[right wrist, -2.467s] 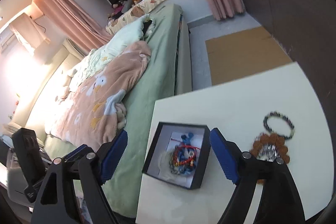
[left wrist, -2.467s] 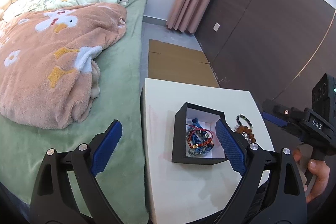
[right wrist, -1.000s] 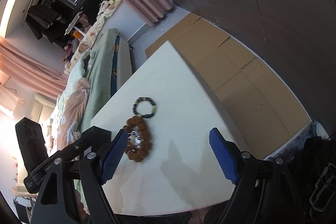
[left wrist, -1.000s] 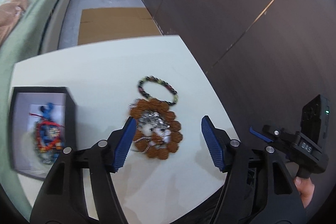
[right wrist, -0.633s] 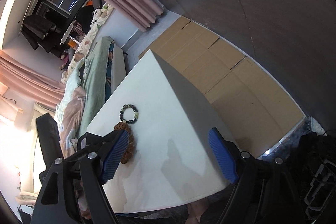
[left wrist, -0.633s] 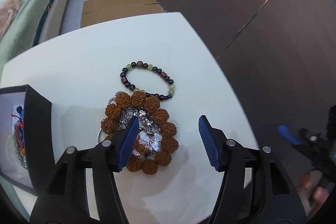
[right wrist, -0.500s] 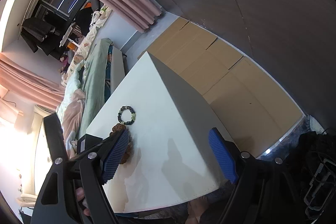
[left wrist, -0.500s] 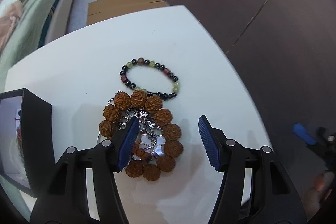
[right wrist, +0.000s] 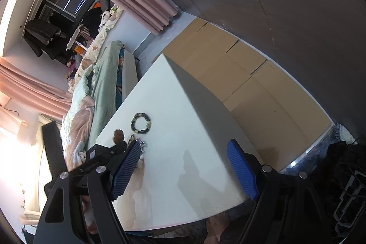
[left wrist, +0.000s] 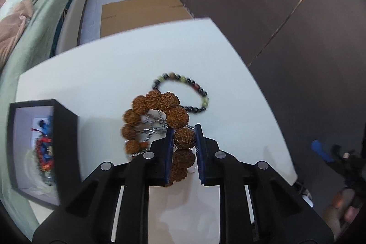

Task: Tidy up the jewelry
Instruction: 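Grasp the brown seed-bead bracelet with the left gripper and lift it, then place the brown bracelet in the box with the left gripper while the right gripper grasps a silver charm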

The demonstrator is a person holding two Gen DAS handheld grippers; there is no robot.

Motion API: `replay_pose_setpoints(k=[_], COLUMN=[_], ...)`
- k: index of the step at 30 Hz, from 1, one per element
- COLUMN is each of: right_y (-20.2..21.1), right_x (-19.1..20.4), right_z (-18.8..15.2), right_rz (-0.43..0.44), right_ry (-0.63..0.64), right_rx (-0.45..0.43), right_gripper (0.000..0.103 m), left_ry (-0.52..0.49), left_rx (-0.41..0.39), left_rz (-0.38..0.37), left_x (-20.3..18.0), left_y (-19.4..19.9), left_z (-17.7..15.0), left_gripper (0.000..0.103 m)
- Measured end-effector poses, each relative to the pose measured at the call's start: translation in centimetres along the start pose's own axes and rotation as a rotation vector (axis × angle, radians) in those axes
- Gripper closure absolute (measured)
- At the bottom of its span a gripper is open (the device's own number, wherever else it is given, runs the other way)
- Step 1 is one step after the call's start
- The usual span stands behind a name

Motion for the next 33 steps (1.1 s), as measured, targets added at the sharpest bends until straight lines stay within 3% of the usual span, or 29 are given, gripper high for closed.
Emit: replay_pose_setpoints(k=[19,33], right_y=[-3.9,-7.0], right_x=[7.3,10.8], right_z=[-3.1,-5.2], right_rz=[0.066,0.097], right_ry=[0.08,0.101], right_rx=[0.081,0.148], right_gripper=[0.029,0.032], left_ry=[0.04,0.019], left_rx=[-0.182,-0.307], left_rz=[-0.131,-0.117], left_x=[3.9,5.7], left_y=[11.0,18.1], left_z=[2.5,3.8], left_gripper=[0.085,0.085])
Point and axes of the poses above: each gripper's, at about its wrist camera, not at the fingertips, and y roughly against the way its jaws point, x to its left, z to its top, the point moved 9 cm from there along -y, roughly the way its jaws point, and after that the axes turned 1 degree about -y, right-handed, at the moved point
